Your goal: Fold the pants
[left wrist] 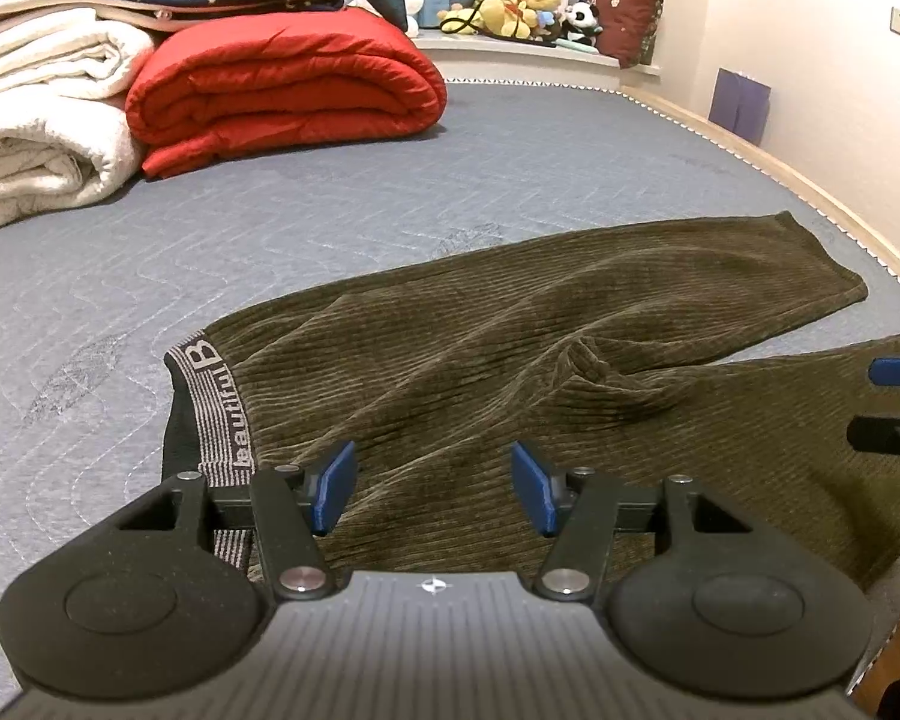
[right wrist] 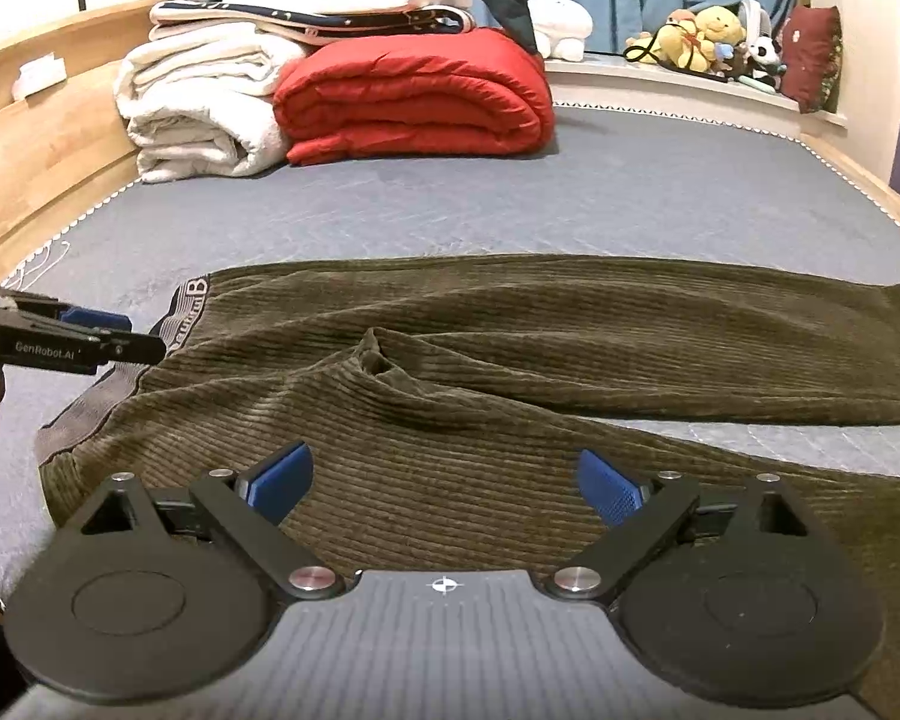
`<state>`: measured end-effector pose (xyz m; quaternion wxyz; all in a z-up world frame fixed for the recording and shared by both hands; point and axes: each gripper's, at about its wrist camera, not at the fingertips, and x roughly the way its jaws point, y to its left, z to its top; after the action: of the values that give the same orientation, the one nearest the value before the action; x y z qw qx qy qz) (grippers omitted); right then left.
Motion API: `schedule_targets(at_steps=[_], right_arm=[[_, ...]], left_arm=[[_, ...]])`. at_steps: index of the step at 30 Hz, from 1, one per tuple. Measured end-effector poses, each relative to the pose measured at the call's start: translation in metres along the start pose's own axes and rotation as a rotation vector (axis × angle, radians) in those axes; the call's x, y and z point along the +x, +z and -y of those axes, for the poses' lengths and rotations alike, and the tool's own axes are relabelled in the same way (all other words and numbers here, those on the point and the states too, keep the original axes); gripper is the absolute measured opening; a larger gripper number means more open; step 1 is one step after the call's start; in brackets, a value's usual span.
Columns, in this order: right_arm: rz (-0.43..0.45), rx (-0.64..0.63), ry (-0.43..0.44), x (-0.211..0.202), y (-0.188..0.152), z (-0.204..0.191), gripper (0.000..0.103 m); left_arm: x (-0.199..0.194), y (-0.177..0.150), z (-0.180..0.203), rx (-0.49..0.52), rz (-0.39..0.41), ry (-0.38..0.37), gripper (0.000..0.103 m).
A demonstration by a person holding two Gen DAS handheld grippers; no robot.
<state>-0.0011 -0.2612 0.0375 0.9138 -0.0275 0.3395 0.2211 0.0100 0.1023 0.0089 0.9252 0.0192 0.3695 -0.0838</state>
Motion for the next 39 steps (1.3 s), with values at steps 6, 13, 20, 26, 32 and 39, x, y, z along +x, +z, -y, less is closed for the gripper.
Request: schedule_targets(at_steps=[6,13,20,26,32,39], right_arm=[[0.009,0.023,0.016,-0.007,0.009,0.001,0.096],[0.058,0.030,0.039,-0.022,0.024,-0.002,0.096],[0.100,0.072,0.046,-0.032,0.031,0.000,0.096],[0.174,0.062,0.068,-0.043,0.033,0.002,0.095],[0.289,0.063,0.122,-0.054,0.038,0.006,0.095],[0.373,0.000,0.024,-0.066,0.048,0.012,0.095]], left_arm=[[0.008,-0.005,0.008,0.013,-0.029,0.007,0.040],[0.011,0.002,0.026,0.026,-0.010,-0.001,0.033],[0.016,0.021,0.032,0.026,0.019,-0.028,0.033],[0.022,0.034,0.045,0.016,0.031,-0.044,0.033],[0.023,0.053,0.046,0.004,0.034,-0.106,0.033],[0.050,0.095,-0.008,-0.009,0.023,-0.101,0.033]])
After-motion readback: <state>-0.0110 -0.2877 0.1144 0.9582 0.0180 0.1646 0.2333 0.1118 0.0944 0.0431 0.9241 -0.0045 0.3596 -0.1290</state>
